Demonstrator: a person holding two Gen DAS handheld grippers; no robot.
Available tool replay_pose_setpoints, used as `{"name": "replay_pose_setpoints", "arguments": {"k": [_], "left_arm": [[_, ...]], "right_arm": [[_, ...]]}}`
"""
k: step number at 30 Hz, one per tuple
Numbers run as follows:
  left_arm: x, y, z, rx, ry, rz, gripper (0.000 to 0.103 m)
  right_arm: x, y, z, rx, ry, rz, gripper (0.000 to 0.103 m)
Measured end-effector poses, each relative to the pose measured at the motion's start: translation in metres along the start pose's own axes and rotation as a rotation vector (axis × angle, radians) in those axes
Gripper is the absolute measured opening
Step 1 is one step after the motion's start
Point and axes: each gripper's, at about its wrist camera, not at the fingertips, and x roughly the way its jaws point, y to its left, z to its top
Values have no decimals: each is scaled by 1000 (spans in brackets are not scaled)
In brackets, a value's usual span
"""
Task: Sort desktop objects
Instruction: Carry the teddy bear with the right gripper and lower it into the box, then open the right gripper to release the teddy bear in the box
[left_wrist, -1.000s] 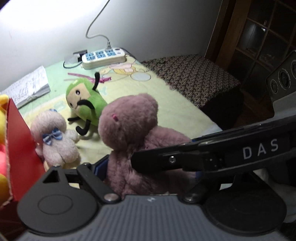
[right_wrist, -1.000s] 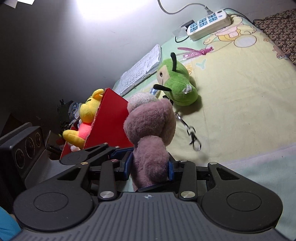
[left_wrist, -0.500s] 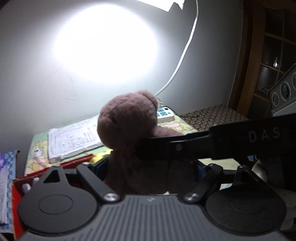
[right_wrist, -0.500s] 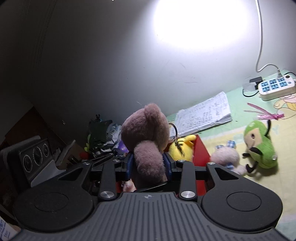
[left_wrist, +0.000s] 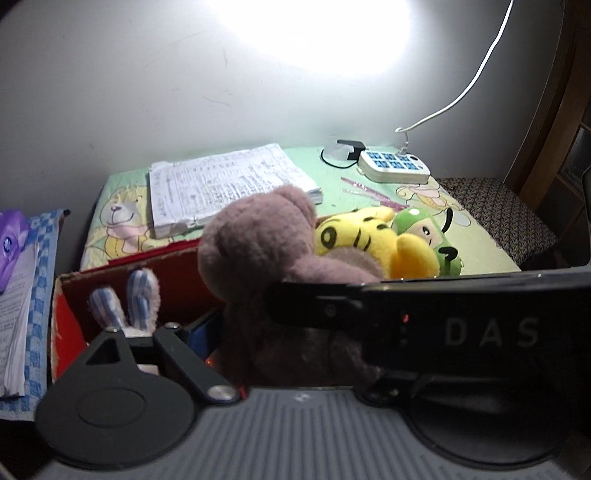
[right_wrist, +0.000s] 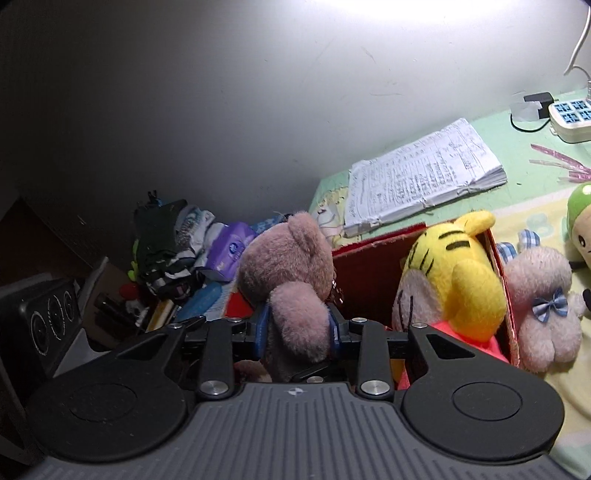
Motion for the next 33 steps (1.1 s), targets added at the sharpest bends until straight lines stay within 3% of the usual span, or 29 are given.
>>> {"name": "replay_pose_setpoints", "arguments": {"k": [5,7,9,21,26,29,33], "left_arm": [[24,8,-6,-14,58,-28,81],[26,6,-7,-2,63,-22,81],[32,7,-6,3,76,-24,81],[43,4,-5,33,129,3,86],[46,9,-4,-10,152,-1,86],[47,4,-4,15,155,24,86],[46,-5,-5,67,149,69,89]], "right_arm": [[20,-5,-14,-15,16,-127,31],[22,-4,-18,-30,6,-174,22],[24,-5,-19,-49,-8,-207,22],[26,-14,-21,-21,-11,-205,20],[10,-11,-19,-57,-82,-200,20],[12,-16,-19,-49,-74,-204,13],[16,-20,-25,-33,-62,-202,12]]}}
